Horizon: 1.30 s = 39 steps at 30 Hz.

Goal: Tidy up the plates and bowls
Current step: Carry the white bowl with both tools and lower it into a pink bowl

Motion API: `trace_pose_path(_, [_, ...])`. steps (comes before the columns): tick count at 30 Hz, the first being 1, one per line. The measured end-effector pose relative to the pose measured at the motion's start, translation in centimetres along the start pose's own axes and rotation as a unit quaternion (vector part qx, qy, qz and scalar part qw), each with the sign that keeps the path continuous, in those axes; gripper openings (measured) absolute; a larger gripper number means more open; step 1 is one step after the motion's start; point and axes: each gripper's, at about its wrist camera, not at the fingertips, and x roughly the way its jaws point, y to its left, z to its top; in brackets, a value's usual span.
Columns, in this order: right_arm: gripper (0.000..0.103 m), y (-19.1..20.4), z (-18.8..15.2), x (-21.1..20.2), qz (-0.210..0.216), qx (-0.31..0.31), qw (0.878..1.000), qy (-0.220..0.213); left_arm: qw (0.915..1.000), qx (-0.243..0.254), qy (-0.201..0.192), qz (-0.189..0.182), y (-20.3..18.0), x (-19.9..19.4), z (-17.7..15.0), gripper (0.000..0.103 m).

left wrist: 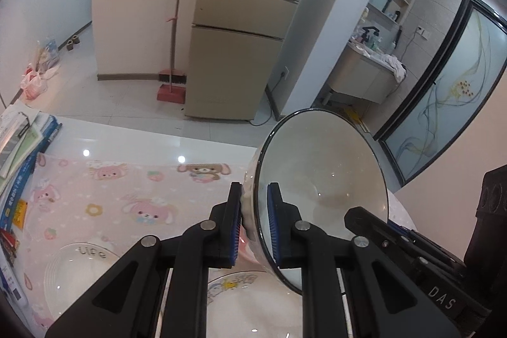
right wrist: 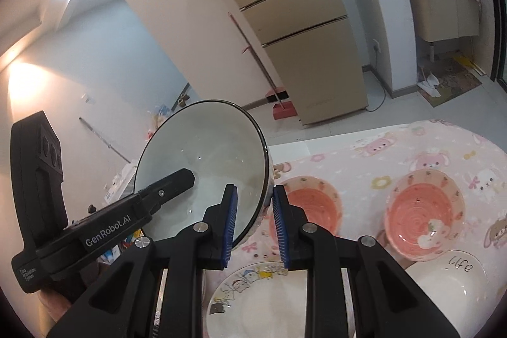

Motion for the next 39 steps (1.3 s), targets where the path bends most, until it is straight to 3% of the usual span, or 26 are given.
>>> trace_pose_path(10, [0.026, -2.1, -0.9, 4.6, -0.052, -0.009, 0.997, 0.048, 0.9988, 0.008, 0.047, 0.008, 0.4, 6.3, -2.7, 0.014])
trace_pose_path(17, [0.026, -2.2, -1.8, 7.4, -0.091, -0.032, 0.993, 0.074, 0.9975, 0.018, 0.066, 0.017, 0.8, 8.3, -3.6, 0.014])
trace_pose_path(28, [0.026, -3.2, -2.2, 9.1, -0.119, -0.039, 0.988, 0.094, 0.9966, 0.041, 0.069, 0.019, 0.5, 10.6, -4.5, 0.014])
trace_pose_path(39, [0.026, -2.2, -2.9, 10.2, -0.155, -0.083, 0.980, 0.098, 0.9942, 0.069, 0.058, 0.058, -0.8, 11.1, -4.9, 0.015])
